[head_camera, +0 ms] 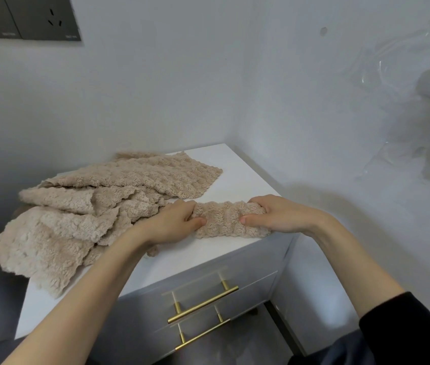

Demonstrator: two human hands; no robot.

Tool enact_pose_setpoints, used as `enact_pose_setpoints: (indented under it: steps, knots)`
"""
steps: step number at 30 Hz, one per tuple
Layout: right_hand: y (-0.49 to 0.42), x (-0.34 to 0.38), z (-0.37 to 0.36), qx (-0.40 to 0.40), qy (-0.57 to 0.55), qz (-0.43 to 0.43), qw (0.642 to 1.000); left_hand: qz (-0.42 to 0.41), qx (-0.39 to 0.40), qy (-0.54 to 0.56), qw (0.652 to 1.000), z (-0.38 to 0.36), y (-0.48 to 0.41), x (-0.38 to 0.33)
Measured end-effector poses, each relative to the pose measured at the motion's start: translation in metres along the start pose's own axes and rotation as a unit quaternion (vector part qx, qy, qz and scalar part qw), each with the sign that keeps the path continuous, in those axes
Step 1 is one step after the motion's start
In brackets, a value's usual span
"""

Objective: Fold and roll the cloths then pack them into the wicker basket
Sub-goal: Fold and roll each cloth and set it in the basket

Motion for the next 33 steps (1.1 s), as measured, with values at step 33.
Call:
enact_pose_setpoints:
  steps: [33]
  knots:
    - [0.234, -0.006, 0.005, -0.135, -0.203, -0.02, 0.97, -0.144, 0.035, 0.425, 0.893, -0.038, 0.075, -0.186]
Point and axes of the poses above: each hand's wrist, its own y-axis away from the middle knuckle, its own z-axis out of the back of the hand, x = y × z, the point moved 7 cm from there along -y, towards the middle knuckle, and after that the axes turned 5 degrees about x, right-handed, at the moved point
